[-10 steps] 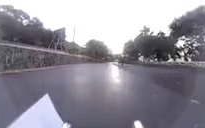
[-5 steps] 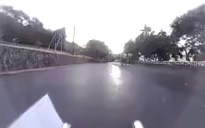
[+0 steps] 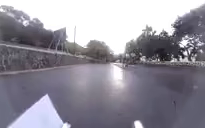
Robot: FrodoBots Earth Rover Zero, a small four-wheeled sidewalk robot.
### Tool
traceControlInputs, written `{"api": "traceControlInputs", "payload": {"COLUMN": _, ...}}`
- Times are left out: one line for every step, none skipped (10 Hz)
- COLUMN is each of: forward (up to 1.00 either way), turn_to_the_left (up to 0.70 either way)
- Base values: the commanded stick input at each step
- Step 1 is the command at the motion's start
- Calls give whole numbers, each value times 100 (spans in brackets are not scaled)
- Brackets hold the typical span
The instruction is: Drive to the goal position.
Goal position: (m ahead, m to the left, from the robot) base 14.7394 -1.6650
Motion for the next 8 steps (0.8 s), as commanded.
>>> {"api": "traceControlInputs", "payload": {"forward": 50, "turn_to_the_left": 0}}
{"api": "traceControlInputs", "payload": {"forward": 50, "turn_to_the_left": 0}}
{"api": "traceControlInputs", "payload": {"forward": 50, "turn_to_the_left": 0}}
{"api": "traceControlInputs", "payload": {"forward": 50, "turn_to_the_left": 0}}
{"api": "traceControlInputs", "payload": {"forward": 50, "turn_to_the_left": 0}}
{"api": "traceControlInputs", "payload": {"forward": 50, "turn_to_the_left": 0}}
{"api": "traceControlInputs", "payload": {"forward": 50, "turn_to_the_left": 0}}
{"api": "traceControlInputs", "payload": {"forward": 50, "turn_to_the_left": 0}}
